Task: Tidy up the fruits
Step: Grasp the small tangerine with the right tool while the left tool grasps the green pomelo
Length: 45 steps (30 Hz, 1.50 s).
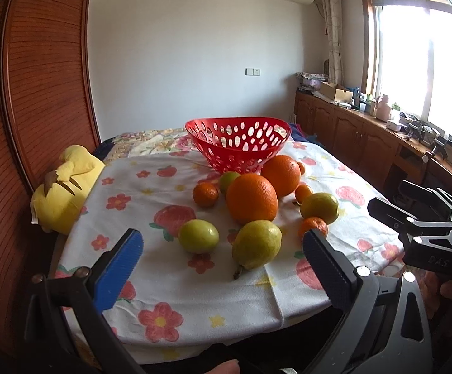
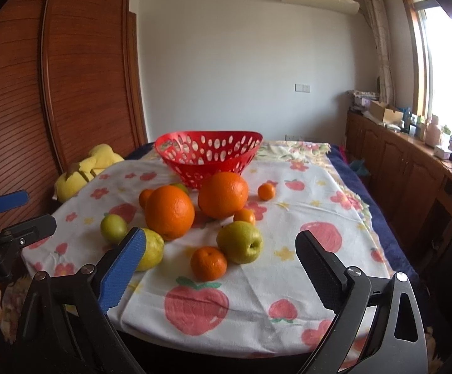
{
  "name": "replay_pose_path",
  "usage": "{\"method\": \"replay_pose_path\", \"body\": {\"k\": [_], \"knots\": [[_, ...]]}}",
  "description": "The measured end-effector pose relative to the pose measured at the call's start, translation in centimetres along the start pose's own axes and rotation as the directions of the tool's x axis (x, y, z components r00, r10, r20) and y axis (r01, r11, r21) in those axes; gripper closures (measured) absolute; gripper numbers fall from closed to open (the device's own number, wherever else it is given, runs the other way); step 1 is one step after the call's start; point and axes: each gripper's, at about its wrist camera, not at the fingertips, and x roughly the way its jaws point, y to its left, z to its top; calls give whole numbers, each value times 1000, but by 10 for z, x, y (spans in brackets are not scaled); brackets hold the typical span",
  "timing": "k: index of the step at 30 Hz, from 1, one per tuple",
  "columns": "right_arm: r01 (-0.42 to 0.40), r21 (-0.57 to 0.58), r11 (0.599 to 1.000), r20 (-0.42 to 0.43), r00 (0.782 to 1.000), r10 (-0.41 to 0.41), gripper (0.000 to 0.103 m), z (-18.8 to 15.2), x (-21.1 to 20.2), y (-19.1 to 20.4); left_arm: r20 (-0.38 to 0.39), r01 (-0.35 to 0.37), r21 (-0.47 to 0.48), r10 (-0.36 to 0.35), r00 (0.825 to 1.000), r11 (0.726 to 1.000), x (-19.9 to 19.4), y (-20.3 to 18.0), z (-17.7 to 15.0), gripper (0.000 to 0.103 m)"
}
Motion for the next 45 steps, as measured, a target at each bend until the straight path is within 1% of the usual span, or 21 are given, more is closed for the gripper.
{"method": "replay_pose_path", "body": {"k": [10, 12, 13, 14, 18, 21, 26, 29, 35, 38, 39, 40, 42, 45], "knots": [[-59, -27, 998, -81, 995, 56, 14, -13, 31, 1, -79, 52, 16, -51, 996, 999, 31, -8, -12, 2], [-73, -30, 997, -103, 992, 69, 19, -17, 39, -1, -96, 60, 15, -58, 994, 998, 39, -9, -15, 2], [-75, -31, 997, -115, 991, 71, 24, -18, 44, -2, -105, 60, 13, -58, 993, 998, 44, -9, -17, 2], [-81, -30, 996, -126, 989, 77, 27, -20, 48, -2, -112, 68, 11, -67, 991, 998, 47, -9, -19, 2], [-118, -26, 993, -171, 979, 112, 35, -27, 70, -3, -141, 91, 10, -89, 986, 996, 60, -12, -25, 7], [-138, -29, 990, -196, 972, 130, 36, -31, 83, -2, -145, 95, 12, -92, 985, 995, 66, -13, -28, 8], [-144, -50, 988, -230, 965, 129, 39, -37, 102, 2, -148, 98, 4, -96, 984, 995, 75, -10, -28, 10], [-137, -76, 988, -236, 965, 116, 40, -40, 109, 6, -150, 97, 1, -95, 984, 995, 80, -7, -27, 11], [-124, -80, 989, -254, 962, 100, 41, -46, 120, 6, -158, 102, -2, -101, 982, 995, 88, -4, -27, 11], [-117, -75, 990, -256, 962, 94, 49, -46, 124, 5, -164, 112, -2, -111, 980, 994, 91, -5, -26, 14], [-124, -68, 990, -258, 961, 103, 55, -46, 126, 5, -166, 116, -2, -115, 979, 993, 92, -5, -26, 14], [-125, -63, 990, -251, 962, 106, 57, -46, 126, 5, -167, 118, 0, -116, 979, 993, 93, -5, -26, 15], [-102, -79, 992, -236, 968, 81, 58, -47, 125, 5, -167, 119, 5, -117, 979, 993, 94, -7, -25, 15], [-133, -51, 990, -235, 965, 117, 58, -47, 121, 2, -172, 127, 11, -123, 977, 992, 98, -9, -23, 15]]}}
